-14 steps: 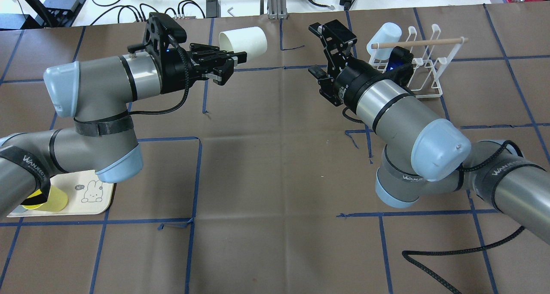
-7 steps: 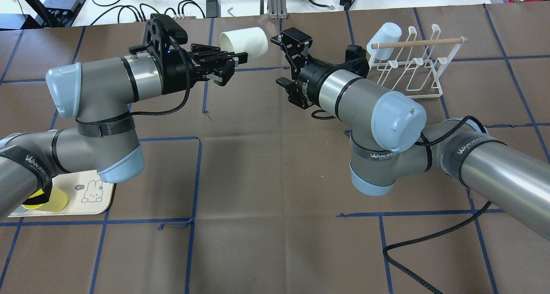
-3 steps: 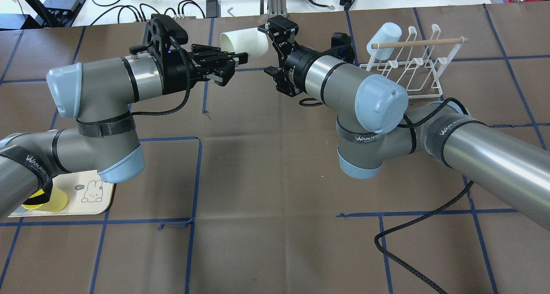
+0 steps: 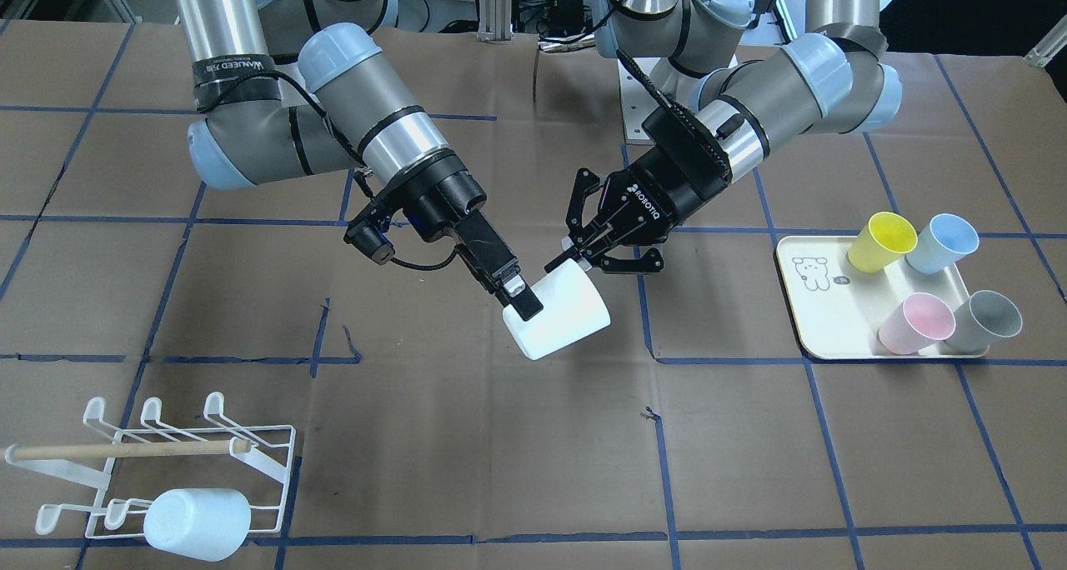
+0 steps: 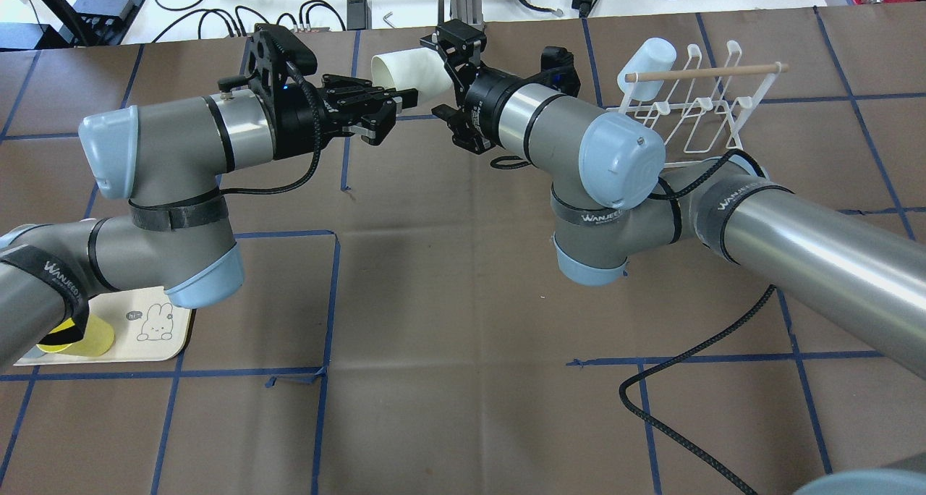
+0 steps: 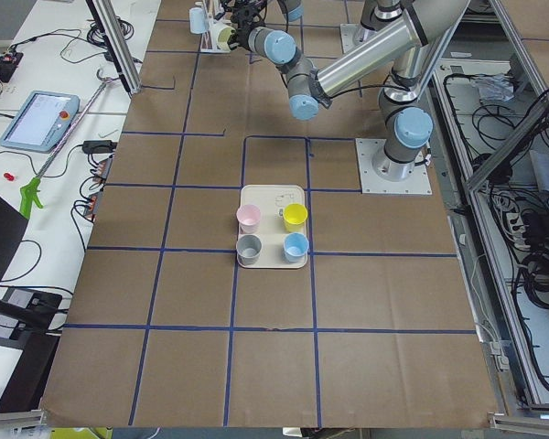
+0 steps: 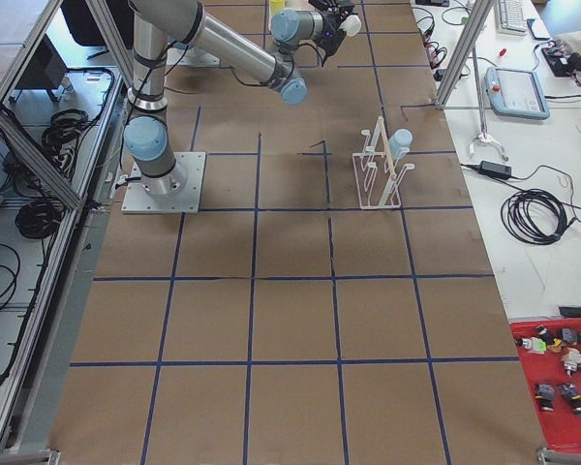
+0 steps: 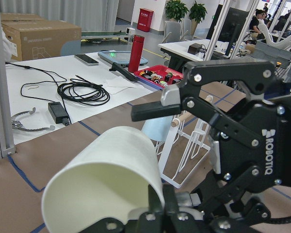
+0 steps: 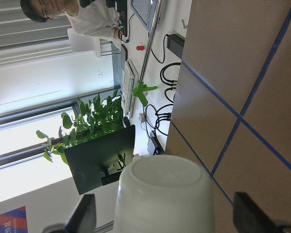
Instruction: Transfer IKEA cup to right arm and place on rack
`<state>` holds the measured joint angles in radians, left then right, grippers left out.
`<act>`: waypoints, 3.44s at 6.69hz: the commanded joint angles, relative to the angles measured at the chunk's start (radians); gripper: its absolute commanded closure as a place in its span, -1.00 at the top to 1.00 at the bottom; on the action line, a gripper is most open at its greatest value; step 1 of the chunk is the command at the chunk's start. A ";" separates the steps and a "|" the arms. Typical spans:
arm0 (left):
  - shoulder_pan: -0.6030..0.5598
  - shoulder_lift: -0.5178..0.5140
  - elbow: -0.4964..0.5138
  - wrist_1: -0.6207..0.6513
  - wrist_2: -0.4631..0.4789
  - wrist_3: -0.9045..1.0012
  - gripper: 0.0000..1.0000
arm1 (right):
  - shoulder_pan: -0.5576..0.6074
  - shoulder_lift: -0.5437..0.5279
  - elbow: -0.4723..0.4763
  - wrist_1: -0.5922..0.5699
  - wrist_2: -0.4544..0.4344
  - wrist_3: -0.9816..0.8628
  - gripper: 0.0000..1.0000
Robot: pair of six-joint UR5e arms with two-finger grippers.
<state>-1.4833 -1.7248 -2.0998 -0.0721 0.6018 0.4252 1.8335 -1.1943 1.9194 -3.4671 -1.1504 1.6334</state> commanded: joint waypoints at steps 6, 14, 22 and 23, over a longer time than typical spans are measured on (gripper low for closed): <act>0.000 0.001 0.001 0.002 0.001 -0.006 -0.96 | 0.012 0.047 -0.053 -0.010 0.006 -0.004 0.20; 0.078 0.017 -0.002 0.098 0.019 -0.160 0.98 | 0.012 0.042 -0.054 -0.015 0.005 -0.010 -0.13; 0.050 0.005 0.337 -0.597 0.693 -0.357 0.99 | -0.276 0.021 -0.117 0.002 -0.151 -0.635 -0.28; 0.003 0.001 0.472 -0.888 0.801 -0.399 0.99 | -0.322 0.021 -0.115 0.002 -0.155 -0.809 -0.28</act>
<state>-1.4181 -1.7178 -1.7755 -0.6514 1.2584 0.0731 1.5578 -1.1710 1.8017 -3.4663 -1.2736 1.0111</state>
